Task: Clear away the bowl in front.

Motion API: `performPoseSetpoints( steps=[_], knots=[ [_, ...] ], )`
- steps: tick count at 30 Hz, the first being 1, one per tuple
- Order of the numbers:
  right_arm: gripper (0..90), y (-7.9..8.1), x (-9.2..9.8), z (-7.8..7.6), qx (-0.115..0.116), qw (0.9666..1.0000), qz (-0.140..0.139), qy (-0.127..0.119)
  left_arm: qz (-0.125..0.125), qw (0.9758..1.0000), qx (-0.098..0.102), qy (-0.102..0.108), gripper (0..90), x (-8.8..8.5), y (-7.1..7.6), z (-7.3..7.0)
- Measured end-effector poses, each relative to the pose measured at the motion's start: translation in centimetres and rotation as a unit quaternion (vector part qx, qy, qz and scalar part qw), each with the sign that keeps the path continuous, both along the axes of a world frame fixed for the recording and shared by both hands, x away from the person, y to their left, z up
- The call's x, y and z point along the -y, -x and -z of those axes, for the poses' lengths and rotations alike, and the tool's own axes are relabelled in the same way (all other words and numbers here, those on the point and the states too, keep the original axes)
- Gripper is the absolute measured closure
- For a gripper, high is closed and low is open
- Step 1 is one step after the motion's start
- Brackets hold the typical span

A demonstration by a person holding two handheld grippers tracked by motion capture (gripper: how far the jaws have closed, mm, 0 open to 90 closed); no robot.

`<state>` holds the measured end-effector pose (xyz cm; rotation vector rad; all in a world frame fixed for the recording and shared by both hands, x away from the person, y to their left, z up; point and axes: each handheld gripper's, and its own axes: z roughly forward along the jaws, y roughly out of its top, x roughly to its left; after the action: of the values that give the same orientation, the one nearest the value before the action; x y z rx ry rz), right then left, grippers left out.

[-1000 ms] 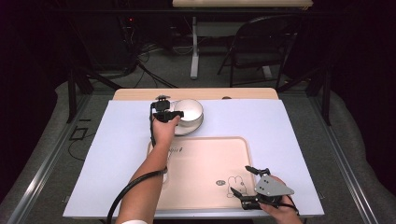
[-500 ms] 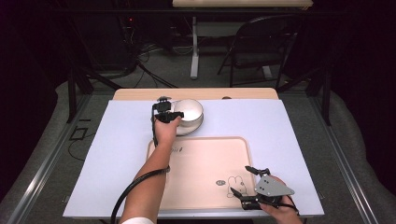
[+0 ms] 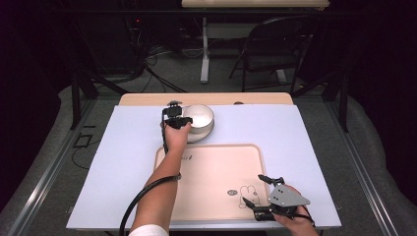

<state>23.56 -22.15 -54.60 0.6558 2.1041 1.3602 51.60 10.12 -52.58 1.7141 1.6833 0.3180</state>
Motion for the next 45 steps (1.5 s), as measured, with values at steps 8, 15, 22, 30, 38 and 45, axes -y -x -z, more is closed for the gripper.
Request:
performPoseSetpoints(
  steps=[8,15,22,30,38,45],
  knots=[
    [14.1,0.0,0.0,0.0,0.0,1.0,0.0,-0.001,-0.012,0.9998,-0.014,-0.003,74.2,0.3,-0.5,0.1],
    [14.1,0.0,0.0,0.0,0.0,1.0,0.0,-0.003,-0.015,0.9996,-0.023,-0.008,78.5,0.4,-0.8,0.2],
    [14.1,0.0,0.0,0.0,0.0,1.0,0.0,-0.003,-0.028,0.9989,-0.035,0.017,81.0,0.0,-1.0,0.1],
    [14.2,0.0,0.0,0.0,0.0,1.0,0.0,-0.002,-0.023,0.9979,-0.054,0.028,81.9,-0.3,-1.2,-0.2],
    [14.1,0.0,0.0,-0.1,0.0,1.0,0.0,-0.003,-0.026,0.997,-0.068,0.025,82.1,-0.7,-1.0,-1.0],
    [14.1,0.0,0.0,-0.1,0.0,1.0,-0.001,-0.003,-0.018,0.9967,-0.072,0.033,82.0,-1.1,-0.5,-2.1]
  ],
)
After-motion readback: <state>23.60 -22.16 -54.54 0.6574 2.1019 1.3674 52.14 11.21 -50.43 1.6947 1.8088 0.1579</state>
